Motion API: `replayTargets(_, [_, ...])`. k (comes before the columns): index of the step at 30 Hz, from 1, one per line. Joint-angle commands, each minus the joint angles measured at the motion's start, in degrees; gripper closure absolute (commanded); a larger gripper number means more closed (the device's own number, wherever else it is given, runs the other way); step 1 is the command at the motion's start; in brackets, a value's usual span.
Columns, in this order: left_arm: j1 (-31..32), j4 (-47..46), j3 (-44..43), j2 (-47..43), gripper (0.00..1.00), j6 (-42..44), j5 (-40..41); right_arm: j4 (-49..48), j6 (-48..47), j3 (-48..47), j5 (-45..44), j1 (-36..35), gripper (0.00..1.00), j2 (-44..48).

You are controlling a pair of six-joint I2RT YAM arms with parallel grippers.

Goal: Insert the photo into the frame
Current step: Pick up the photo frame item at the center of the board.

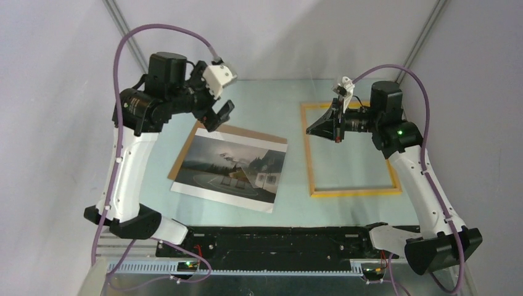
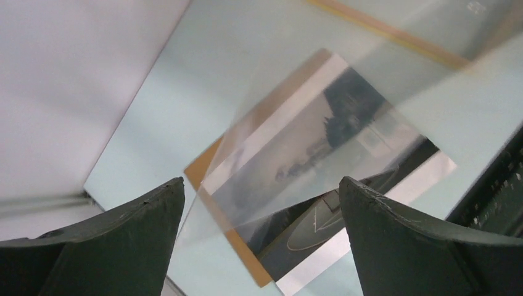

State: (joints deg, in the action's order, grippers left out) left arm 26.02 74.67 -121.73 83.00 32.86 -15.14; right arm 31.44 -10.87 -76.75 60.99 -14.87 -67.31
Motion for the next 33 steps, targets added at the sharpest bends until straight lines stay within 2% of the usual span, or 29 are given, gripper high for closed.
replayTargets(1, [-5.9, -7.7, -1.3, -0.5, 0.00, -8.9, 2.8, -6.9, 6.8, 0.1, 2.5, 2.7, 1.00, 0.0])
replayTargets(6, [-13.0, -13.7, 2.4, -1.2, 0.00, -17.6, 2.0, -12.6, 13.8, 0.8, 4.6, 6.5, 1.00, -0.4])
replayTargets(10, [-17.0, -18.0, 8.3, -2.3, 0.00, -21.8, -2.8, -14.6, 16.9, 0.9, 5.4, 8.4, 1.00, -0.4])
replayTargets(16, [-17.6, -24.4, 20.3, -3.1, 0.00, -25.2, -15.4, -19.8, 22.9, 1.4, 6.5, 10.2, 1.00, -0.3])
replayTargets(23, [-17.8, -31.8, 24.8, -1.1, 0.00, -29.5, -26.4, -28.2, 32.2, 2.3, 7.9, 12.4, 1.00, -1.1])
replayTargets(28, [-17.8, -39.0, 29.7, -0.2, 0.00, -32.2, -31.8, -37.9, 39.6, 4.2, 9.4, 14.0, 1.00, -1.5])
replayTargets(33, [-17.6, -45.4, 31.9, 2.0, 0.00, -37.3, -36.9, -40.9, 43.5, 4.5, 9.5, 14.3, 1.00, -1.8])
